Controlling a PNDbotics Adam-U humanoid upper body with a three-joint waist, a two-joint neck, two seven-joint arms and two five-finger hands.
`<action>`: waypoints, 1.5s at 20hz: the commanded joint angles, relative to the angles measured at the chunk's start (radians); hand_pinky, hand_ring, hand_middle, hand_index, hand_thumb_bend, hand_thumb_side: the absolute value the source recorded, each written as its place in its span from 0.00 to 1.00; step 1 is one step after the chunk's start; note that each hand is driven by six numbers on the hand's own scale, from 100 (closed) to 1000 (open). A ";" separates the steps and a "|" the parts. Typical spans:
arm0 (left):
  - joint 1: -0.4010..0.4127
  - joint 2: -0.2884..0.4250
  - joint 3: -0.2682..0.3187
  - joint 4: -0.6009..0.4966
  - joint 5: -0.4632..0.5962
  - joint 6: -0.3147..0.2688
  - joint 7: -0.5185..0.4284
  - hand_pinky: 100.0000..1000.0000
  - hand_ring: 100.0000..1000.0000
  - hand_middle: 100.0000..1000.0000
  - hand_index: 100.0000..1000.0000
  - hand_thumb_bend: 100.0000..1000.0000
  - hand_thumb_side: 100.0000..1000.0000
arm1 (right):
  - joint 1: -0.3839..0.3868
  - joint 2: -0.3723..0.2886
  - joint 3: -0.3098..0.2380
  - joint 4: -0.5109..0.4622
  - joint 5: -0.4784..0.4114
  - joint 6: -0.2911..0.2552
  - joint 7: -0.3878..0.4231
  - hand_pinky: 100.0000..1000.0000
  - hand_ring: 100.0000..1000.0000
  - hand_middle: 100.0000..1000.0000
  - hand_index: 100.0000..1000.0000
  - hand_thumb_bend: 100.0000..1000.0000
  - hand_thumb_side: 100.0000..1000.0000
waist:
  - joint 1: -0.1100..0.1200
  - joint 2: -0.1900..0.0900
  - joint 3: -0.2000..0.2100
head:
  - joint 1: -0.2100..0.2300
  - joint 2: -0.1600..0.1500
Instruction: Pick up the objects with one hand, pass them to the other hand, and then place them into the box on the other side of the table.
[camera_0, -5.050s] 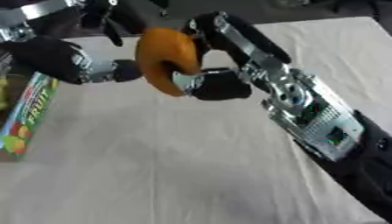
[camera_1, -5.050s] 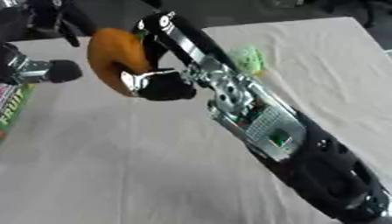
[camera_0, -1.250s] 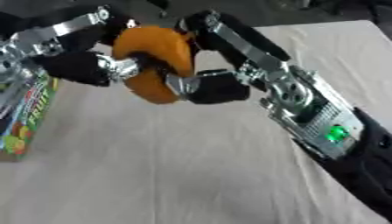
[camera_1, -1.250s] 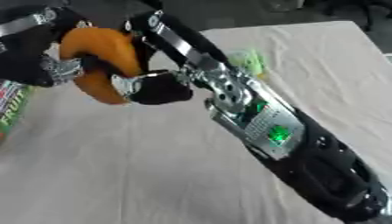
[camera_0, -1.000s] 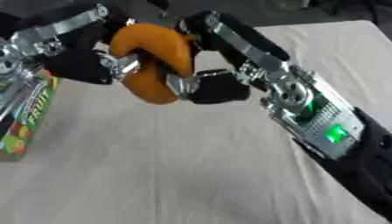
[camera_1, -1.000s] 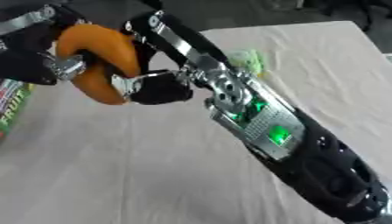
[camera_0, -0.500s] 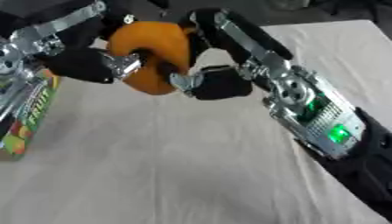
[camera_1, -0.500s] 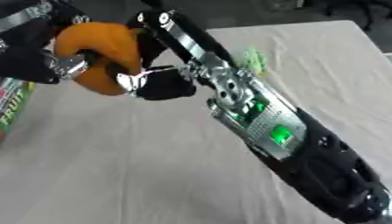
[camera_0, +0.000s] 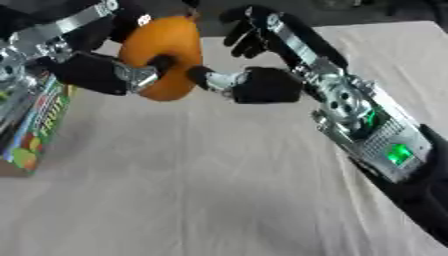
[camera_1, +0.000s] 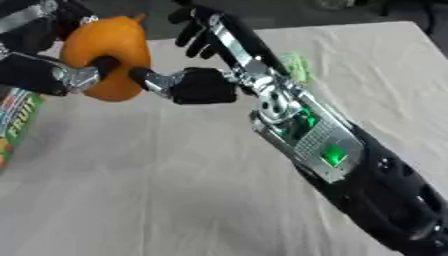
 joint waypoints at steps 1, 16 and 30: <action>-0.007 0.039 0.028 -0.009 -0.013 -0.002 0.013 0.41 0.47 0.31 0.32 0.13 0.06 | -0.004 -0.031 -0.024 -0.021 0.011 0.005 0.001 0.67 0.61 0.58 0.80 0.51 0.27 | 0.001 -0.025 0.000 | 0.014 0.002; 0.140 0.221 0.194 0.019 -0.072 -0.019 0.181 0.41 0.47 0.31 0.33 0.17 0.00 | 0.125 -0.162 -0.143 -0.021 -0.075 -0.029 -0.201 0.65 0.55 0.52 0.73 0.46 0.19 | 0.003 -0.020 -0.004 | 0.126 -0.003; 0.205 0.261 0.301 0.243 -0.208 -0.016 0.255 0.42 0.48 0.34 0.36 0.17 0.00 | 0.193 -0.228 -0.216 -0.021 -0.103 -0.040 -0.311 0.65 0.54 0.51 0.73 0.42 0.20 | 0.001 -0.016 -0.005 | 0.178 -0.023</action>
